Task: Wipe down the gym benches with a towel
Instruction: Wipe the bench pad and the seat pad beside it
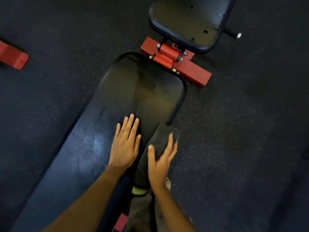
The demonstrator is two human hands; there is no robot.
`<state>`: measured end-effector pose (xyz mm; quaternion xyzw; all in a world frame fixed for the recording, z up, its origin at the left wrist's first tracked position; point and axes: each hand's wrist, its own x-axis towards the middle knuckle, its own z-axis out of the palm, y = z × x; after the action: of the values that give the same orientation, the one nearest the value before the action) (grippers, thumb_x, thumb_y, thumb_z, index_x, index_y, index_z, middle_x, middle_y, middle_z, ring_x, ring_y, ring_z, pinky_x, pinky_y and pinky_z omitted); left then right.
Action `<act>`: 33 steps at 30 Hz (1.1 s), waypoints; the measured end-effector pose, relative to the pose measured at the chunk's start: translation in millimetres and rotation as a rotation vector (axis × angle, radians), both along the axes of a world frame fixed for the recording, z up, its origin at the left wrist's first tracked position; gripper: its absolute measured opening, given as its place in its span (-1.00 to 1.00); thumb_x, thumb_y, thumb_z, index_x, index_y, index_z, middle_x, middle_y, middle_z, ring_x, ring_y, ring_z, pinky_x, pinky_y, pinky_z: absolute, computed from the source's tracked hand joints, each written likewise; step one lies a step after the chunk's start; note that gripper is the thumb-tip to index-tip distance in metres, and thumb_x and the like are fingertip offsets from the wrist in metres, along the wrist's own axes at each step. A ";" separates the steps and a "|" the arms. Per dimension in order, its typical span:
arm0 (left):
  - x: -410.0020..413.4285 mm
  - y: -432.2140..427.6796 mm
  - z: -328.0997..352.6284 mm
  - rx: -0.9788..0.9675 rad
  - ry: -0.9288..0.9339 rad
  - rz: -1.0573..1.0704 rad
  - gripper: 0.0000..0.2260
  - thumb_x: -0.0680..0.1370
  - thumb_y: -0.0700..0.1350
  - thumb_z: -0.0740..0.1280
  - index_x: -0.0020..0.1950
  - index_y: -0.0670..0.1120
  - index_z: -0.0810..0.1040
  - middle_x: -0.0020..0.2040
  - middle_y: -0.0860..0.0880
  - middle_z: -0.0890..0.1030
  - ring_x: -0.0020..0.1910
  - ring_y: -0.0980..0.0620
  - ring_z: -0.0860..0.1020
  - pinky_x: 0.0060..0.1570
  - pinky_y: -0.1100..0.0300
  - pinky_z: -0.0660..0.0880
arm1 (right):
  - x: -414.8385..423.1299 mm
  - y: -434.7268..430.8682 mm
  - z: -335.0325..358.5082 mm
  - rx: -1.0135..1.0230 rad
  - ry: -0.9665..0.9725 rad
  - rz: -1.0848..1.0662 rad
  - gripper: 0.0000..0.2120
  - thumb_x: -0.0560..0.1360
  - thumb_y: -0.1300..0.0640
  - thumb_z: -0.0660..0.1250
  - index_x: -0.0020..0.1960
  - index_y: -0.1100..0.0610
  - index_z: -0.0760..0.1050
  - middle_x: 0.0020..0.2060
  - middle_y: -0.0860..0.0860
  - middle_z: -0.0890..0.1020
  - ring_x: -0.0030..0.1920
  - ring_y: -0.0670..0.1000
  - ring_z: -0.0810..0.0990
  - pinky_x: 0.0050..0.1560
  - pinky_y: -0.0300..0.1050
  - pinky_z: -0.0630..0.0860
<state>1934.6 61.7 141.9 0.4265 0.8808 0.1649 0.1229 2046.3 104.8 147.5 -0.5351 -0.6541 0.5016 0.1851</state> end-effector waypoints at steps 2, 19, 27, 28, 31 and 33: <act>1.7 -2.6 -1.1 0.002 0.000 0.018 -0.56 0.61 -0.08 0.06 0.46 -0.23 0.26 0.48 -0.20 0.24 0.48 -0.11 0.12 0.46 0.08 -0.09 | 8.8 -20.6 2.0 -0.070 -0.027 0.049 -0.37 0.46 -0.26 0.18 0.43 -0.32 -0.04 0.53 0.11 0.00 0.33 -0.26 0.10 0.37 -0.15 0.30; 85.8 -143.3 3.2 -0.045 -0.038 0.166 -0.55 0.62 -0.06 0.04 0.48 -0.20 0.22 0.50 -0.15 0.18 0.50 -0.03 0.04 0.49 0.12 -0.14 | 4.7 -42.1 16.4 -0.154 -0.003 -0.150 -0.28 0.55 -0.04 0.31 0.53 -0.19 -0.06 0.53 0.05 0.09 0.42 0.06 0.26 0.11 -0.28 0.23; 138.6 -249.2 4.7 -0.046 -0.029 0.188 -0.55 0.62 -0.06 0.05 0.48 -0.20 0.21 0.50 -0.13 0.16 0.49 -0.03 0.06 0.48 0.10 -0.10 | 51.4 -163.1 18.8 -0.182 0.028 -0.085 -0.28 0.57 -0.01 0.29 0.54 -0.12 -0.09 0.52 0.09 0.06 0.43 0.04 0.22 0.09 -0.45 0.19; 145.6 -266.2 4.9 -0.044 -0.030 0.199 -0.56 0.62 -0.05 0.05 0.48 -0.19 0.21 0.49 -0.13 0.16 0.49 -0.03 0.06 0.48 0.10 -0.09 | 57.5 -178.6 19.5 -0.194 0.023 -0.082 -0.28 0.57 0.00 0.28 0.55 -0.11 -0.09 0.53 0.10 0.05 0.43 0.05 0.21 0.06 -0.49 0.16; 169.5 -322.7 6.3 -0.043 -0.045 0.216 -0.56 0.64 -0.03 0.02 0.49 -0.17 0.16 0.50 -0.13 0.18 0.50 -0.04 0.08 0.48 0.11 -0.08 | 75.2 -226.6 20.1 -0.211 0.011 -0.080 -0.29 0.58 -0.01 0.26 0.56 -0.09 -0.11 0.53 0.12 0.04 0.43 0.07 0.21 -0.01 -0.54 0.11; 186.0 -361.8 6.5 -0.038 -0.049 0.238 -0.56 0.65 -0.02 -0.01 0.50 -0.16 0.17 0.50 -0.12 0.18 0.50 -0.06 0.10 0.48 0.10 -0.06 | 84.9 -258.2 18.3 -0.194 0.015 -0.074 -0.29 0.58 -0.01 0.26 0.56 -0.09 -0.10 0.53 0.12 0.03 0.45 0.07 0.20 0.04 -0.52 0.11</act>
<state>2120.6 -300.1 148.4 0.3121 0.9249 0.1719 0.1322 2131.2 -153.4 165.9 -0.5706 -0.5809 0.5592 0.1556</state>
